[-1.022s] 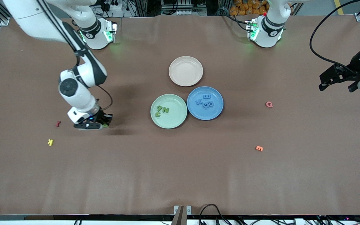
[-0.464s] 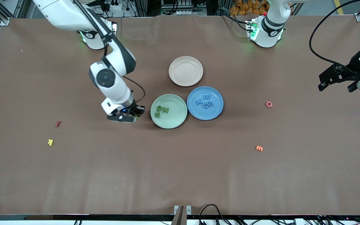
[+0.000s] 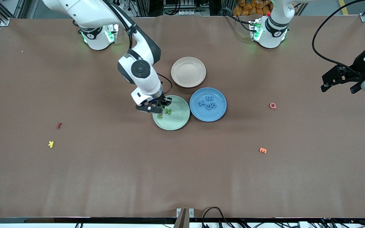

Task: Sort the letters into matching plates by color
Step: 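Open the right gripper to drop the 'B' and lift away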

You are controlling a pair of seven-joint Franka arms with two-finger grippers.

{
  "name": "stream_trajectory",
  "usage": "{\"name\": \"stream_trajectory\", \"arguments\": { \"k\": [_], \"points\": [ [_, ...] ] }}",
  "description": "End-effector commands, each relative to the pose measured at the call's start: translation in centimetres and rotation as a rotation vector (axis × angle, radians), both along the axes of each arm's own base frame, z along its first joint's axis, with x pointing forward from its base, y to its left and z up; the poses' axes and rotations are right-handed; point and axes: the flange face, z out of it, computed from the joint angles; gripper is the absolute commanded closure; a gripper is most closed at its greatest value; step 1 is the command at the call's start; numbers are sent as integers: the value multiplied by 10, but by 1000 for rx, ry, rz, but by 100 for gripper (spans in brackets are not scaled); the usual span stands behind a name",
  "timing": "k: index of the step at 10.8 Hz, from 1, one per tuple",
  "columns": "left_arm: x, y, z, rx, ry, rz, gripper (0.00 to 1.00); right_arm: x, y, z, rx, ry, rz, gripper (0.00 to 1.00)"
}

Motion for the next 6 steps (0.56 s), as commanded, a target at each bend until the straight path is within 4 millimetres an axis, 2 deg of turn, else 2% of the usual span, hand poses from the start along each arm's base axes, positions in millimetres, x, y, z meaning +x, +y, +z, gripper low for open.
{"name": "stream_trajectory", "arguments": {
  "k": [1, 2, 3, 5, 6],
  "points": [
    [-1, -6, 8, -26, -15, -4, 0, 6, 16, -13, -2, 23, -48, 83],
    [0, -3, 7, -29, -12, 2, 0, 8, 17, -13, 1, 22, -57, 81],
    [0, -4, 7, -29, -12, -2, 0, 9, 16, -14, 1, 24, -60, 68],
    [-1, -3, 8, -27, -12, 1, 0, 14, 12, -12, -9, 30, -70, 0],
    [0, 0, 7, -29, -11, 5, 0, 16, 10, -11, -9, 26, -72, 0]
  ]
}}
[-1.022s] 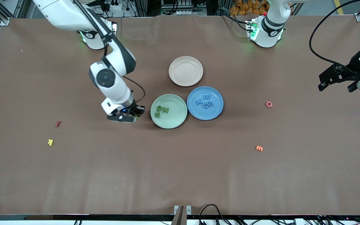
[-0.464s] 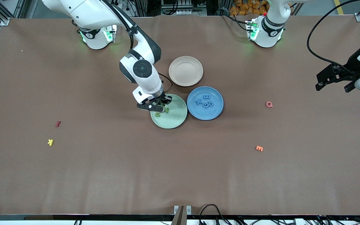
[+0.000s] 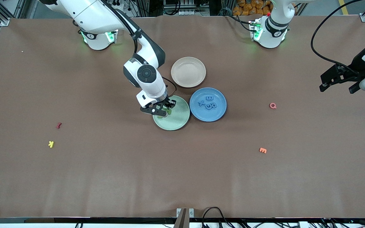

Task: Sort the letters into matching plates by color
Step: 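Open the right gripper to drop the 'B' and lift away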

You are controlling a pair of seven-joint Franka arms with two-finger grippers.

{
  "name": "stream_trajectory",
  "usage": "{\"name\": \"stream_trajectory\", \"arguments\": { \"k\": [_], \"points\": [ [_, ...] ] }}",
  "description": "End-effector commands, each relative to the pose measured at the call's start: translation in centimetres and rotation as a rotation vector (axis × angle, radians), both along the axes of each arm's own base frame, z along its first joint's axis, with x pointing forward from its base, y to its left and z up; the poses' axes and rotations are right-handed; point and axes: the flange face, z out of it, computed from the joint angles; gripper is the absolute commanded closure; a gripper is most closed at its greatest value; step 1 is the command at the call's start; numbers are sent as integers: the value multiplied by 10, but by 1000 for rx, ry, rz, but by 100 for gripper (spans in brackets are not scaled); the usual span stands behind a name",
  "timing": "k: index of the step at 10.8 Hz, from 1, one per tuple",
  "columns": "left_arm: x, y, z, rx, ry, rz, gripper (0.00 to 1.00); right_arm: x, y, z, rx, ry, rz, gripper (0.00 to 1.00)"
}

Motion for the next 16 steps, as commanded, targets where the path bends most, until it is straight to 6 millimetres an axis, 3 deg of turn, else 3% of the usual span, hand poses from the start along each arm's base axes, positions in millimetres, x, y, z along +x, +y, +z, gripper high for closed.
{"name": "stream_trajectory", "arguments": {
  "k": [1, 3, 8, 12, 16],
  "points": [
    [1, 3, 4, -35, -4, 10, 0, 12, -3, 4, -10, -2, -25, 0],
    [-2, -1, 8, -42, -9, 6, 0, 25, -19, 5, -23, -14, -29, 0],
    [-1, -3, 7, -64, -6, 6, 0, 79, -99, 18, -58, -67, 58, 0],
    [0, 4, 5, -66, -3, 19, 0, 114, -186, 38, -87, -56, 116, 0],
    [2, 9, 2, -57, 2, 30, 0, 135, -279, 74, -105, -28, 165, 0]
  ]
}}
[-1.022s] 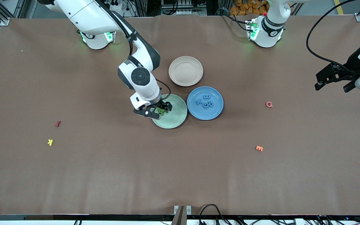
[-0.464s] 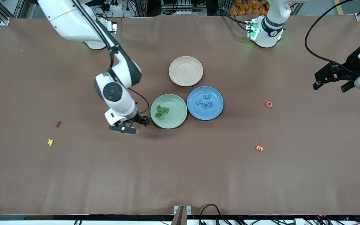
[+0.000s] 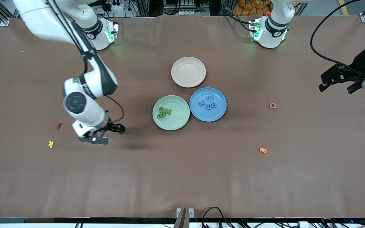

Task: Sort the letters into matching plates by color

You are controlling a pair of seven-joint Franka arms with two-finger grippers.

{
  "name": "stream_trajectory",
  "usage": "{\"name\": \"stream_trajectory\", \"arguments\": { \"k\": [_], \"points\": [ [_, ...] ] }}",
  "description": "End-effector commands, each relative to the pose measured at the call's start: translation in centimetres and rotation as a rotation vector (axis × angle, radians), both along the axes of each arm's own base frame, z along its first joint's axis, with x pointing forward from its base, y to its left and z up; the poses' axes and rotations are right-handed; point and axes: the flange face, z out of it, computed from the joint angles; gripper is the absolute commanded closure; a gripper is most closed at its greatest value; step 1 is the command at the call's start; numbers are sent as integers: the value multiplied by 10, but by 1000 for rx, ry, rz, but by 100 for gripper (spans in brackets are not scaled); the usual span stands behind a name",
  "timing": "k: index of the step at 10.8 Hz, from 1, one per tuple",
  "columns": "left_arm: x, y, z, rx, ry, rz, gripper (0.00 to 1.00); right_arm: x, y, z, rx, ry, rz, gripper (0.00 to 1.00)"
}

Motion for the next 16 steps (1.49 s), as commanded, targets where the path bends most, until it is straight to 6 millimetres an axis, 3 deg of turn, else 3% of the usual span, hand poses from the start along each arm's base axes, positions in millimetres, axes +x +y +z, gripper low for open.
{"name": "stream_trajectory", "arguments": {
  "k": [1, 4, 7, 14, 16],
  "points": [
    [2, 15, 1, -14, 0, 32, 0, 5, -57, 31, -9, 13, 42, 0],
    [4, 13, -2, -9, 6, 49, 0, 12, -108, 40, -19, 3, 58, 0],
    [4, 12, -4, 84, 2, 50, 0, 13, -142, 49, -35, 5, 67, 0],
    [2, 6, -1, 64, -1, 39, 0, 8, -182, 87, -54, 23, 69, 0],
    [2, 6, 0, 65, -1, 39, 0, 6, -196, 102, 13, 8, 38, 0]
  ]
}}
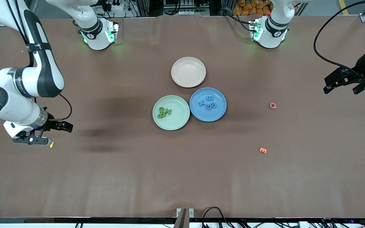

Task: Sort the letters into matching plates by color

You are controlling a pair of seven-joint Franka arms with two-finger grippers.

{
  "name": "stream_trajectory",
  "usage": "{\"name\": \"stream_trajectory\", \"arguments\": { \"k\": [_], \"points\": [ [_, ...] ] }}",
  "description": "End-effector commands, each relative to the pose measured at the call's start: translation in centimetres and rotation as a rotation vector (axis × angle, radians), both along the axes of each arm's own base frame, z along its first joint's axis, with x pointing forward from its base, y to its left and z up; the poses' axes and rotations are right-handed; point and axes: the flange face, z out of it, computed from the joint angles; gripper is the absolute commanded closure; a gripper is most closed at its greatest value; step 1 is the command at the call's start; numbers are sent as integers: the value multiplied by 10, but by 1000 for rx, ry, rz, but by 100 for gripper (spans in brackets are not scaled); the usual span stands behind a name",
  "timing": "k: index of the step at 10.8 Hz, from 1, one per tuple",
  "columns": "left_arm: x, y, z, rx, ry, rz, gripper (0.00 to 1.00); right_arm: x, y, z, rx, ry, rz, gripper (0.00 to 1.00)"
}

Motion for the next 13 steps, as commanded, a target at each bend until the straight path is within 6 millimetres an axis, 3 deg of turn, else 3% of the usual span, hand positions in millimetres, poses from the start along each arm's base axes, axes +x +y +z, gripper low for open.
{"name": "stream_trajectory", "arguments": {
  "k": [1, 4, 10, 13],
  "points": [
    [-1, -3, 6, 4, -10, 10, 0, -8, -19, 32, 80, -12, -5, 0],
    [-1, -3, 5, -1, -7, 11, 0, -22, -24, 80, 83, -2, -23, 0],
    [-1, -3, 5, -4, -8, 14, 0, -45, -11, 160, 77, -7, -61, 0],
    [-2, -3, 6, -2, -8, 11, 0, -47, -9, 187, 76, -58, -54, 0]
  ]
}}
